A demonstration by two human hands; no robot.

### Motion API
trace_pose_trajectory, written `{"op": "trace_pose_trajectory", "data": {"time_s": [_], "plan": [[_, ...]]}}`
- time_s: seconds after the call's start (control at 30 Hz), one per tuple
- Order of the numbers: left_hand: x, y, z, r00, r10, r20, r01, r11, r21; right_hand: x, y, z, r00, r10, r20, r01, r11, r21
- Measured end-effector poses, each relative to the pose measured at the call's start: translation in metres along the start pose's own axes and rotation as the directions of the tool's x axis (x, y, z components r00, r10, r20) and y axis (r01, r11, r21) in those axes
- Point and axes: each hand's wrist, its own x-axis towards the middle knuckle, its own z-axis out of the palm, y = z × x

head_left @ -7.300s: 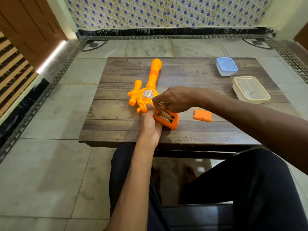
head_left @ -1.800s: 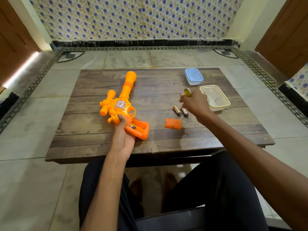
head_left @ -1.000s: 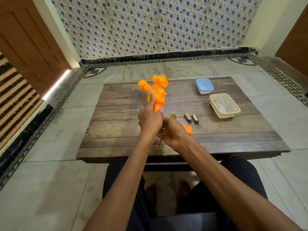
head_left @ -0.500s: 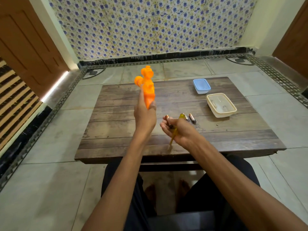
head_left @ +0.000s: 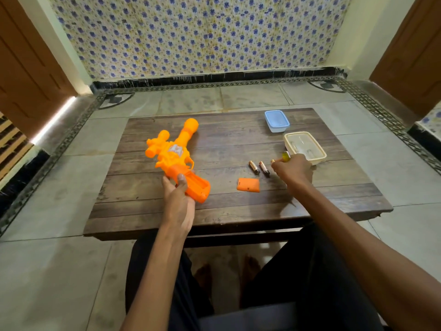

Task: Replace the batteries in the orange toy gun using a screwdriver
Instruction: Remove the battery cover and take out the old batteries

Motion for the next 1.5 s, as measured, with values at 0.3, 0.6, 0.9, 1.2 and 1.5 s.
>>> {"op": "trace_pose_trajectory", "data": {"time_s": [0.3, 0.6, 0.9, 1.2, 1.5], "plan": [[-0.004, -0.019, -0.011, 0.997, -0.062, -0.033, 0.059, 0.994, -0.095, 0.006, -0.020, 0.011, 1.000, 0.011, -0.015, -0.013, 0.994, -0.113], [-0.004, -0.030, -0.019, 0.989, -0.135, -0.057, 0.127, 0.984, -0.127, 0.009, -0.019, 0.019, 0.999, 0.030, -0.023, -0.033, 0.993, -0.116], [-0.004, -0.026, -0.024, 0.978, -0.166, -0.124, 0.160, 0.985, -0.057, 0.000, -0.013, 0.011, 0.992, -0.116, -0.049, 0.110, 0.987, -0.118], [-0.006, -0.018, -0.025, 0.944, -0.133, -0.300, 0.216, 0.941, 0.262, -0.046, -0.003, 0.013, 0.934, -0.284, 0.219, 0.284, 0.958, 0.033], [-0.007, -0.009, -0.020, 0.889, -0.058, -0.454, 0.287, 0.843, 0.455, -0.072, -0.001, 0.016, 0.894, -0.316, 0.316, 0.274, 0.946, 0.171]]}}
